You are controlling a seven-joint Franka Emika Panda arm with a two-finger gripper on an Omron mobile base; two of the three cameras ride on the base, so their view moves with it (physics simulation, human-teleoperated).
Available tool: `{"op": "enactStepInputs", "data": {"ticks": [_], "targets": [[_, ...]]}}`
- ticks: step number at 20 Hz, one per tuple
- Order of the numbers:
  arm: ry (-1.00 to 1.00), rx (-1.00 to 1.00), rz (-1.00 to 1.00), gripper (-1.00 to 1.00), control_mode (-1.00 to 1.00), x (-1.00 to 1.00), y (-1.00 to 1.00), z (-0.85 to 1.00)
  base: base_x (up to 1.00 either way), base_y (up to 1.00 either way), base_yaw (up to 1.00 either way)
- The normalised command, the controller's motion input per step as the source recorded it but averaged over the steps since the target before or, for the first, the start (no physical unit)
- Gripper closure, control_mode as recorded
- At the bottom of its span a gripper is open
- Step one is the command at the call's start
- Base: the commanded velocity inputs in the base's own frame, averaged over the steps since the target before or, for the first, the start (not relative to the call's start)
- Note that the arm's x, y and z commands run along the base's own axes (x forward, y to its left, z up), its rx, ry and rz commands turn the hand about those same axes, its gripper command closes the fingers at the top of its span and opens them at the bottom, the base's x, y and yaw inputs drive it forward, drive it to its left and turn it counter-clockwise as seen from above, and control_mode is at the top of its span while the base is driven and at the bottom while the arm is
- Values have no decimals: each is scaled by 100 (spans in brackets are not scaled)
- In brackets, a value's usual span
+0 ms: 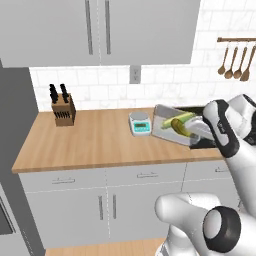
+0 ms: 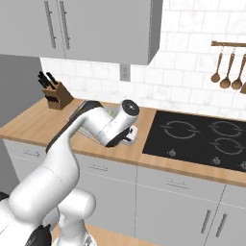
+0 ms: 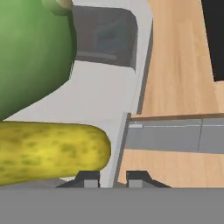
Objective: Take the meat container that has the fish and place it on the second highest rack of the freezer. Then take the vegetable container that has the corn and cucumber and place it on the highest rack of the freezer.
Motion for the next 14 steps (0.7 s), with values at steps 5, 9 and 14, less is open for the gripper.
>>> {"op": "enactStepInputs", "data": {"ticks": [5, 9, 14], "targets": [[6, 0, 59, 100, -100, -40, 32, 76, 0, 0, 0], [0, -4, 48, 100, -100, -59, 23, 64, 0, 0, 0], [-4, -8, 21, 100, -100, -79, 9, 39, 0, 0, 0]]}}
